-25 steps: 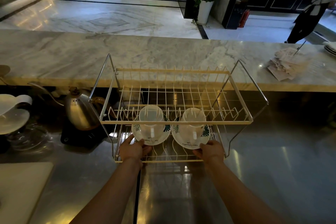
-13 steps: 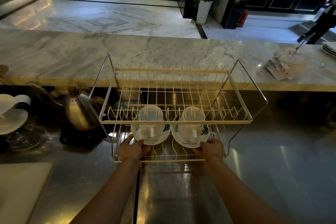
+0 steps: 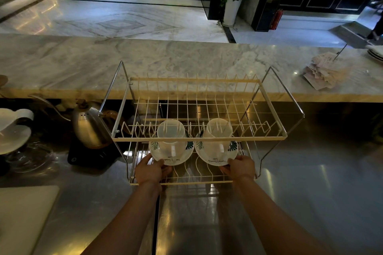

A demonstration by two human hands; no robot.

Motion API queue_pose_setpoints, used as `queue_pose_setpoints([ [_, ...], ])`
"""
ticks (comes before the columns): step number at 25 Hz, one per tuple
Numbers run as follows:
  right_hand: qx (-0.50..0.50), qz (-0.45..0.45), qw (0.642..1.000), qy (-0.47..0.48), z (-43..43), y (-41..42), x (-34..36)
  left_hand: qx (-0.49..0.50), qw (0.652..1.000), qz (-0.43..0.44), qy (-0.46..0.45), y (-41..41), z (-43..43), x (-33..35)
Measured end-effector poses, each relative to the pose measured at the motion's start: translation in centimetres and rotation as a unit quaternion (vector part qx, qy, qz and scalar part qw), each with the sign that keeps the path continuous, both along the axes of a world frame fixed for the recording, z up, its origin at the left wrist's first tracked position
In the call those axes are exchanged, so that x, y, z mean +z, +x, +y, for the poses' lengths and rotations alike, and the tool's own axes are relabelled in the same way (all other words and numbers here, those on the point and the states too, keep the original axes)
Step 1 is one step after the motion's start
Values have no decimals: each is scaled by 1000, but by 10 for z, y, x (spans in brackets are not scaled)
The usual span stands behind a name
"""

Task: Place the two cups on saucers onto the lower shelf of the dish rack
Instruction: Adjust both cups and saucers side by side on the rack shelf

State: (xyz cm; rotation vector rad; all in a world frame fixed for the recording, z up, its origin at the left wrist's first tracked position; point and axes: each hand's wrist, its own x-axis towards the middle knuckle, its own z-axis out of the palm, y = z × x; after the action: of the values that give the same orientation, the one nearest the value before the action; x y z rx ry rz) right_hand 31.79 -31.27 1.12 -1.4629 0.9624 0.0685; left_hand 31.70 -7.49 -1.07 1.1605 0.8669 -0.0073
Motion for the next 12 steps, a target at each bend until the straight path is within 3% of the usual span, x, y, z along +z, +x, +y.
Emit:
queue_pose_setpoints([
  [12, 6, 4, 1000, -13, 0, 1, 0, -8, 1000, 6, -1, 2, 0, -2],
])
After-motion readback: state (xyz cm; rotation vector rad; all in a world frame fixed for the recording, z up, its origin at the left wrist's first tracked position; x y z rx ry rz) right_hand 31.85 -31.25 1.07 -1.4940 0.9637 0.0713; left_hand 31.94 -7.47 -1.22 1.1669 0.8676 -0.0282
